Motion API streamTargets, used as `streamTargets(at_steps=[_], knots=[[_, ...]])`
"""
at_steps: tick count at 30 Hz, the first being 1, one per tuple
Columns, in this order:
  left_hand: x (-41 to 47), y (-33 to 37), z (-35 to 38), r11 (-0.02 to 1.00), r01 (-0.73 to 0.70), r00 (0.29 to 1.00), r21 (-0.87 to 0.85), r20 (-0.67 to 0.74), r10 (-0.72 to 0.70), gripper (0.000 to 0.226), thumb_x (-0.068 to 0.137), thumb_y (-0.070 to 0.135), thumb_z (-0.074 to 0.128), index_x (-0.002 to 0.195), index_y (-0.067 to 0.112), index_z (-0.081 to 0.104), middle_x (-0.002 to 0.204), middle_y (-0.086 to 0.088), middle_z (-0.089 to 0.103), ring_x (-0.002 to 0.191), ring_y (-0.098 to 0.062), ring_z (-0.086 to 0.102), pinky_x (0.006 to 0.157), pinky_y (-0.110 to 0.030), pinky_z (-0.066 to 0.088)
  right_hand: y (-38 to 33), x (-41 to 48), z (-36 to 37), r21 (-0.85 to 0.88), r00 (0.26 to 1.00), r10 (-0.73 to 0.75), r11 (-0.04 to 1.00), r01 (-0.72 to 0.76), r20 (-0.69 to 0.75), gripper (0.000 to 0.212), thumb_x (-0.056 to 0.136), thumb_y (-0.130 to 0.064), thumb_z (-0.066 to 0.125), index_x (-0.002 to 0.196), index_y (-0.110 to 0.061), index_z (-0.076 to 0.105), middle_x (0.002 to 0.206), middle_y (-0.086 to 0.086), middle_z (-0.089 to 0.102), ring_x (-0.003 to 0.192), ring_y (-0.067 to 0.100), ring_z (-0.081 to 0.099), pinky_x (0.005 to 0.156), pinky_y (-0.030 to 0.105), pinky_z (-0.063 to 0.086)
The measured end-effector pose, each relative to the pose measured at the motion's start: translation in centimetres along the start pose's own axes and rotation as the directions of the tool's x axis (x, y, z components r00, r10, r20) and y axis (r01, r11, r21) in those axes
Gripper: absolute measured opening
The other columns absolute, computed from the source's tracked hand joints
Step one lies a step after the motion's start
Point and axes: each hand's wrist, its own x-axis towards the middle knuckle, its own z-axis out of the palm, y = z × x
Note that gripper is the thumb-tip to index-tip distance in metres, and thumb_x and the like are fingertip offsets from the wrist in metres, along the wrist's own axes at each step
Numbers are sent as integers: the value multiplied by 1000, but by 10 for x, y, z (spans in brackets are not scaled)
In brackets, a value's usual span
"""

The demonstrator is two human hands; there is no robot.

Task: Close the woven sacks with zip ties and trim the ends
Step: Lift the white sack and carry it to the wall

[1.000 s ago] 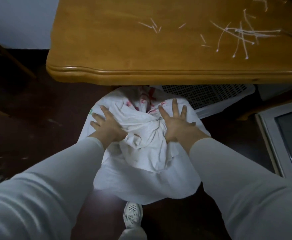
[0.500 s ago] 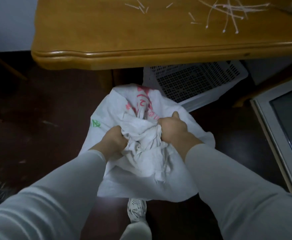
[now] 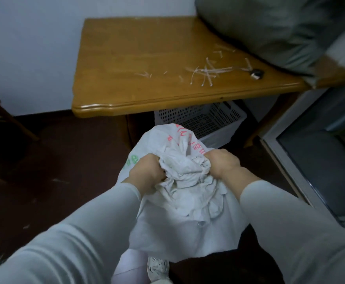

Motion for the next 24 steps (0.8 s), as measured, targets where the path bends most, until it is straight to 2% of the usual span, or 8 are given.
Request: streamTargets(at_steps=[2, 6, 10, 13, 16, 18, 20, 24], knots=[[-23, 33, -19, 994, -95, 995, 53, -23, 96, 19, 85, 15, 51, 67, 11, 56, 76, -6, 59, 82, -25, 57, 65, -29, 42, 15, -31, -29, -35, 997, 42, 998, -45, -65, 34, 88, -32, 47, 118, -22, 58, 126, 7, 52, 119, 26, 45, 86, 37, 41], [-71, 105, -55, 965, -235, 968, 114, -66, 244, 31, 81, 8, 52, 52, 14, 42, 56, -1, 42, 65, -21, 45, 46, -25, 29, 53, -98, -90, -400, 965, -14, 911, -96, -263, 24, 90, -24, 43, 108, -28, 58, 118, -1, 58, 115, 23, 45, 92, 36, 33], [-125, 176, -95, 881, -407, 897, 243, -80, 436, 24, 81, 12, 53, 59, 12, 45, 64, -4, 51, 68, -24, 49, 54, -27, 37, 84, -173, -159, -302, 925, 130, 921, -246, -356, 21, 89, -26, 47, 103, -26, 62, 108, -2, 60, 100, 22, 55, 71, 33, 39], [-166, 223, -132, 787, -517, 798, 336, -144, 585, 11, 83, 19, 53, 73, 14, 52, 91, -8, 64, 78, -25, 54, 66, -29, 40, 100, -228, -212, -272, 871, 148, 914, -302, -469, 24, 92, -22, 42, 105, -24, 63, 113, 0, 62, 106, 25, 59, 74, 34, 41], [-213, 265, -177, 729, -550, 710, 407, -233, 665, 19, 85, 22, 53, 67, 15, 49, 90, -6, 61, 79, -23, 51, 68, -27, 38, 110, -278, -264, -297, 796, 139, 879, -373, -589, 25, 92, -17, 41, 109, -21, 60, 116, 4, 61, 108, 28, 58, 75, 35, 41], [-242, 290, -209, 689, -556, 624, 464, -315, 715, 13, 86, 26, 54, 86, 15, 61, 102, -6, 63, 91, -26, 58, 72, -26, 37, 113, -306, -300, -295, 727, 128, 856, -425, -675, 24, 93, -17, 41, 110, -20, 56, 117, 5, 59, 108, 28, 58, 72, 34, 40], [-268, 312, -242, 646, -553, 527, 526, -380, 760, 23, 87, 28, 54, 102, 13, 63, 113, -10, 63, 101, -28, 60, 73, -26, 37, 112, -332, -337, -288, 647, 98, 838, -464, -756, 25, 95, -17, 40, 114, -20, 55, 119, 6, 58, 110, 28, 58, 74, 35, 39], [-318, 342, -312, 600, -515, 370, 612, -473, 799, 13, 86, 28, 56, 84, 16, 59, 108, -13, 65, 95, -31, 61, 73, -29, 39, 100, -381, -406, -222, 493, 52, 848, -481, -869, 27, 95, -24, 41, 119, -18, 52, 122, 9, 55, 111, 31, 57, 73, 34, 38]])
